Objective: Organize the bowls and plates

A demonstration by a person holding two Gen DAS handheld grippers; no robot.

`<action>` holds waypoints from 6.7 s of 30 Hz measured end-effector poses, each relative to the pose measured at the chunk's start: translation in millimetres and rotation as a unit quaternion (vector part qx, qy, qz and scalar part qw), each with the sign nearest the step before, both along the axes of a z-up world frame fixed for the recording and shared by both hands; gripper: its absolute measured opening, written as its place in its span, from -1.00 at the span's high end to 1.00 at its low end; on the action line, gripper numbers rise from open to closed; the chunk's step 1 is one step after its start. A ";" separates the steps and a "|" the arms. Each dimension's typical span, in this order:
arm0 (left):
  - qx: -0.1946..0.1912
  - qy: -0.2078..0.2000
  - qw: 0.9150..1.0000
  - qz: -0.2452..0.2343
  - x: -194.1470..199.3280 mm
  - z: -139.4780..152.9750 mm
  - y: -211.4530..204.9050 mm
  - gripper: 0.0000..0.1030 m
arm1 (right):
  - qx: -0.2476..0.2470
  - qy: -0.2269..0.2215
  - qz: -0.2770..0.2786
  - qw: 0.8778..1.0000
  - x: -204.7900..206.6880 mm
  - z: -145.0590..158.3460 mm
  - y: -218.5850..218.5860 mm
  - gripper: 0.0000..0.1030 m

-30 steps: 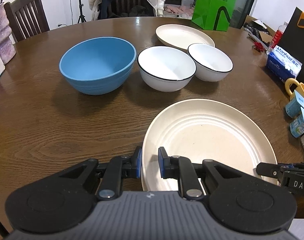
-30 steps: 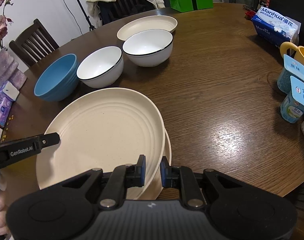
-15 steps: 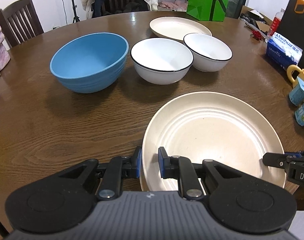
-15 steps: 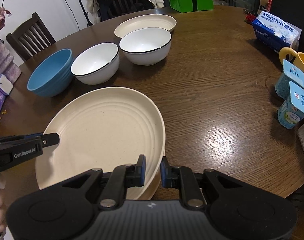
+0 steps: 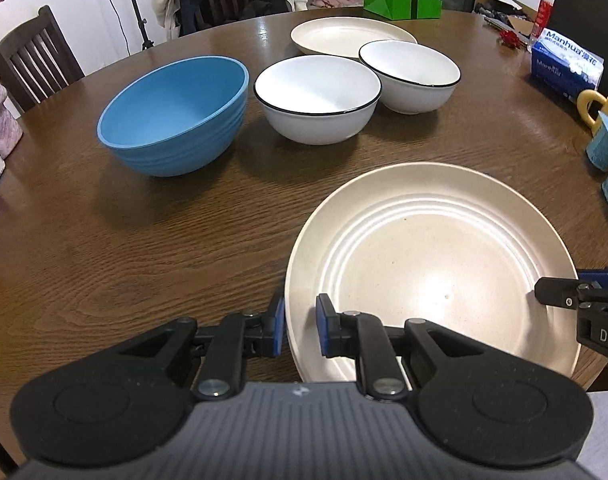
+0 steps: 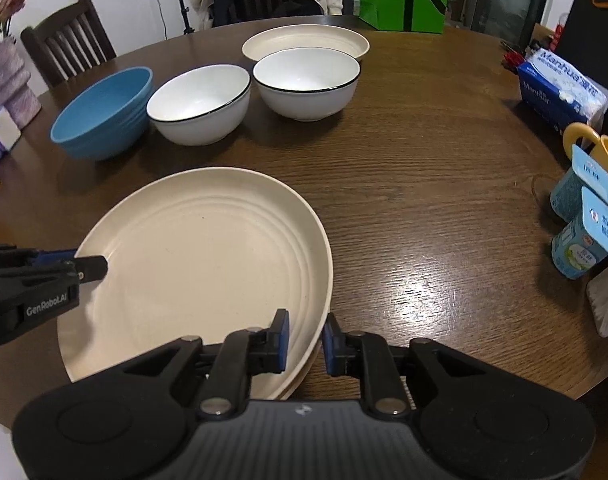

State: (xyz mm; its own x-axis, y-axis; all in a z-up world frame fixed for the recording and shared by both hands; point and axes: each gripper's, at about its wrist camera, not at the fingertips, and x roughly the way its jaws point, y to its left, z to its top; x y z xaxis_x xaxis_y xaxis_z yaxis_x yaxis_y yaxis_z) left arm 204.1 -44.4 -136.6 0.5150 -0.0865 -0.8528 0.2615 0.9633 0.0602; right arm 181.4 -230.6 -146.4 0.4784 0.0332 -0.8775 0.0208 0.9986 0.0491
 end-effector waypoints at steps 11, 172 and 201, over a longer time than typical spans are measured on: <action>0.020 -0.005 1.000 -0.010 -5.5 1.1 -7.6 0.68 | -0.047 0.009 0.018 0.999 3.2 -4.7 12.4 0.67; -0.029 -0.003 0.996 0.084 377.6 42.5 -79.4 -1.00 | 0.076 0.007 -0.108 0.991 367.4 18.8 -126.9 -0.75; -0.034 0.066 0.992 0.100 408.5 -31.8 -77.4 -0.71 | 0.096 0.020 -0.084 0.992 399.2 -38.7 -111.3 -0.27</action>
